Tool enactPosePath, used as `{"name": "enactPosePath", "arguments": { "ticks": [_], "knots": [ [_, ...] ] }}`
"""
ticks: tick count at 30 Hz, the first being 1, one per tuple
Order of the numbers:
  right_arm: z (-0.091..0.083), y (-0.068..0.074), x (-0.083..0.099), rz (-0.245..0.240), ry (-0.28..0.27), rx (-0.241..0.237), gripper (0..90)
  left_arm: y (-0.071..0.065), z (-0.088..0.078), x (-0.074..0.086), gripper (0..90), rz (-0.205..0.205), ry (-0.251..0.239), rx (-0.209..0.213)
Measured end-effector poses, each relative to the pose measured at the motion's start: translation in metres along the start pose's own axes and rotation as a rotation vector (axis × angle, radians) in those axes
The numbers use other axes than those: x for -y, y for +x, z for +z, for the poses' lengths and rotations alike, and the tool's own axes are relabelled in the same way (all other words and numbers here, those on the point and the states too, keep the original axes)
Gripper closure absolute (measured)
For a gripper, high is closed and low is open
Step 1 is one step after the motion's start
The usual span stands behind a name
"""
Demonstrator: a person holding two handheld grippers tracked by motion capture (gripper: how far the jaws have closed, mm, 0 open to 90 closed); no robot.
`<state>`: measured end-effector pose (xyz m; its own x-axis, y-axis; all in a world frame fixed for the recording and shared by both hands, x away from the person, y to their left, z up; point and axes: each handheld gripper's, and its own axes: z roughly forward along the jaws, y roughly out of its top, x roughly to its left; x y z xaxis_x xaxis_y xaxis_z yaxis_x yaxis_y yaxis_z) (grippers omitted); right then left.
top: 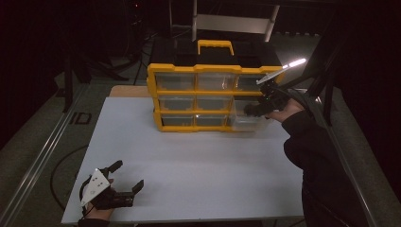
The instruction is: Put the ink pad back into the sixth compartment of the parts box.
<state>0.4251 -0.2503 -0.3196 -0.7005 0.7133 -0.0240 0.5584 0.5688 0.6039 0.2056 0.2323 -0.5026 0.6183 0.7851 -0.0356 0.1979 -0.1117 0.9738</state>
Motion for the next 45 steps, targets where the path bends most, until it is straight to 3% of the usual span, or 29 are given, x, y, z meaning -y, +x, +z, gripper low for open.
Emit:
{"name": "enactPosePath", "arguments": {
  "ticks": [9,22,37,45],
  "knots": [
    [-0.008,0.004,0.0,0.018,-0.046,-0.014,9.1,0.0,0.0,0.0,0.0,0.001,-0.001,-0.001],
    [-0.008,0.008,0.009,0.055,-0.158,-0.006,9.1,0.0,0.0,0.0,0.1,0.002,0.001,-0.003],
    [-0.023,0.017,0.019,0.073,-0.22,-0.009,9.1,0.0,-0.001,0.0,0.1,0.003,-0.002,-0.004],
    [-0.026,0.033,0.034,0.027,-0.252,-0.016,9.1,0.0,-0.001,0.0,0.1,0.004,0.001,-0.004]
  ]
}}
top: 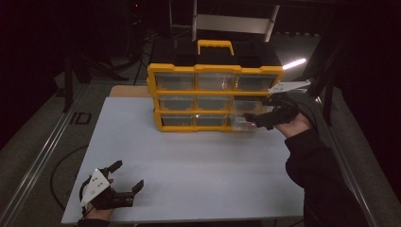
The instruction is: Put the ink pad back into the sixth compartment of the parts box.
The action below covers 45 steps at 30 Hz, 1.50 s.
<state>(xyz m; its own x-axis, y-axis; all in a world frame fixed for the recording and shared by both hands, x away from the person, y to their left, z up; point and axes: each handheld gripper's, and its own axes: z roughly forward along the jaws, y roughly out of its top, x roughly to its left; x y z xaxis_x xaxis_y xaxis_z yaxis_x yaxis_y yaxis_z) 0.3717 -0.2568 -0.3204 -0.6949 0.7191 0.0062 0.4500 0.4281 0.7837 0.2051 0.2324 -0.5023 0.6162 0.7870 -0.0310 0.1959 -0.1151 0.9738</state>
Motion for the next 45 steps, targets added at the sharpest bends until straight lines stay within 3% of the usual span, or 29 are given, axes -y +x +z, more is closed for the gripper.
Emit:
{"name": "enactPosePath", "arguments": {
  "ticks": [6,14,18,25,45],
  "knots": [
    [-0.003,0.009,0.009,-0.03,-0.022,-0.008,9.0,0.0,0.0,0.0,0.1,0.0,0.0,-0.002],
    [-0.01,0.018,0.021,-0.03,-0.084,-0.034,9.0,0.0,0.0,0.0,0.1,0.003,-0.002,0.0],
    [-0.011,0.021,0.029,-0.038,-0.112,-0.013,9.0,0.0,0.0,0.0,0.0,0.004,-0.001,0.0],
    [-0.012,0.026,0.044,-0.043,-0.132,-0.035,9.1,-0.001,0.0,0.0,0.1,0.002,-0.001,0.001],
    [0.006,0.026,0.098,-0.008,-0.124,-0.108,9.1,-0.001,0.0,0.0,0.0,0.004,0.0,0.0]
  ]
}}
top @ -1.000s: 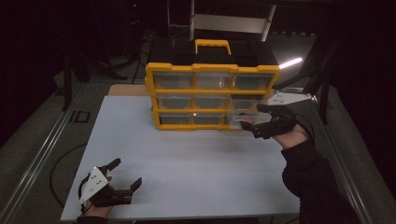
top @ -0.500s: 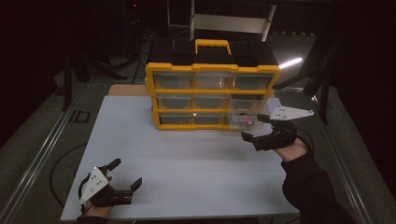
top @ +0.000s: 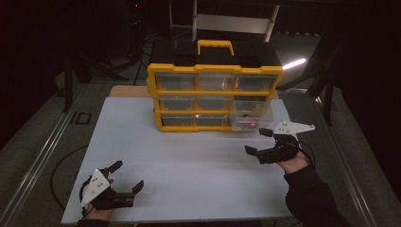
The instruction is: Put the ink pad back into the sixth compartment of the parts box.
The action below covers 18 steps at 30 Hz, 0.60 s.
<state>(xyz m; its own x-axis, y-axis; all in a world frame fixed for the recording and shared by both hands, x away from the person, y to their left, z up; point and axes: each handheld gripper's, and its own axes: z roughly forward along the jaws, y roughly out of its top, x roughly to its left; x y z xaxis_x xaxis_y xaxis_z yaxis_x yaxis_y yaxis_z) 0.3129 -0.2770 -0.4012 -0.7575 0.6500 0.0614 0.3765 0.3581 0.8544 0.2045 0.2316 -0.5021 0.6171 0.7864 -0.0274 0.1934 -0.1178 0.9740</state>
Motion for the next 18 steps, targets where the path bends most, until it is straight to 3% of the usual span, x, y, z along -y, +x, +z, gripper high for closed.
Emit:
{"name": "enactPosePath", "arguments": {
  "ticks": [18],
  "knots": [
    [0.023,0.001,0.055,-0.015,0.022,-0.045,9.1,0.0,0.0,0.0,0.1,0.001,0.0,0.002]
  ]
}}
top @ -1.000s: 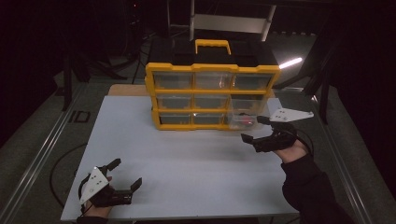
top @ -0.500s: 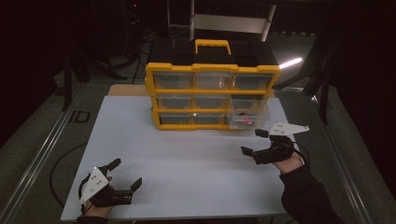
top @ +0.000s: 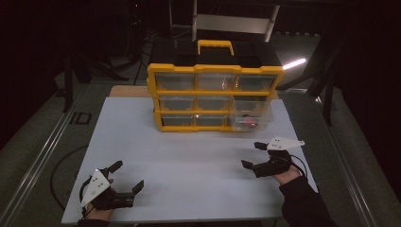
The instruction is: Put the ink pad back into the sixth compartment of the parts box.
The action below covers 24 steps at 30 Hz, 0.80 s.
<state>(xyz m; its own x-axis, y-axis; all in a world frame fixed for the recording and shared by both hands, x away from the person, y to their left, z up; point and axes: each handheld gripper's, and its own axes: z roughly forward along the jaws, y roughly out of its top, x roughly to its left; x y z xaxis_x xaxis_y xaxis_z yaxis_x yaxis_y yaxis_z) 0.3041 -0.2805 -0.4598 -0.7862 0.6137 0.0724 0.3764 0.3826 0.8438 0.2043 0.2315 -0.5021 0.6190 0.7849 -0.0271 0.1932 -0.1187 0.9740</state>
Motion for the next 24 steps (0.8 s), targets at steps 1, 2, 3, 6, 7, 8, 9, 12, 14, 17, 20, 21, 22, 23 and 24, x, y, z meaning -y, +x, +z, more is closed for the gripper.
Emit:
{"name": "enactPosePath", "arguments": {
  "ticks": [1,2,3,6,7,8,9,12,14,17,20,21,22,23,24],
  "knots": [
    [0.002,0.0,0.006,0.0,0.001,-0.012,9.1,0.0,0.0,0.0,0.1,0.0,0.0,0.0],
    [0.003,0.0,0.009,-0.001,-0.002,-0.013,9.0,0.0,0.0,0.0,0.1,0.0,-0.001,0.0],
    [0.004,0.0,0.012,-0.006,-0.005,-0.016,9.1,0.0,0.0,0.0,0.1,0.0,0.0,0.0],
    [0.005,0.001,0.018,-0.019,-0.01,-0.028,9.1,0.0,0.0,0.0,0.1,0.0,0.0,0.0],
    [0.005,0.002,0.02,-0.024,-0.009,-0.024,9.1,0.0,0.0,0.0,0.1,0.0,0.0,0.0],
    [0.005,0.002,0.022,-0.033,-0.008,-0.025,9.1,0.0,0.0,0.0,0.1,0.0,0.0,0.001],
    [0.005,0.003,0.025,-0.043,-0.015,-0.036,9.1,0.0,0.0,0.0,0.1,0.002,0.001,0.001],
    [0.006,0.004,0.03,-0.051,-0.031,-0.05,9.1,0.0,0.0,0.0,0.1,0.003,0.003,0.002],
    [0.005,0.005,0.033,-0.053,-0.038,-0.058,9.1,0.0,0.0,0.0,0.1,0.004,0.003,0.002],
    [0.004,0.007,0.037,-0.049,-0.045,-0.065,9.1,0.0,0.0,0.0,0.1,0.004,0.003,0.003],
    [0.003,0.008,0.041,-0.053,-0.045,-0.056,9.1,0.0,0.0,0.0,0.1,0.005,0.004,0.004],
    [0.003,0.008,0.042,-0.049,-0.043,-0.055,9.0,0.0,0.0,0.0,0.1,0.005,0.004,0.005],
    [0.003,0.008,0.043,-0.05,-0.04,-0.047,9.1,0.0,0.0,0.0,0.1,0.005,0.004,0.004],
    [0.002,0.009,0.044,-0.051,-0.038,-0.041,9.0,0.0,0.0,0.0,0.0,0.005,0.004,0.004],
    [0.002,0.009,0.046,-0.052,-0.041,-0.029,9.1,0.0,0.0,0.0,0.0,0.006,0.004,0.004]
  ]
}}
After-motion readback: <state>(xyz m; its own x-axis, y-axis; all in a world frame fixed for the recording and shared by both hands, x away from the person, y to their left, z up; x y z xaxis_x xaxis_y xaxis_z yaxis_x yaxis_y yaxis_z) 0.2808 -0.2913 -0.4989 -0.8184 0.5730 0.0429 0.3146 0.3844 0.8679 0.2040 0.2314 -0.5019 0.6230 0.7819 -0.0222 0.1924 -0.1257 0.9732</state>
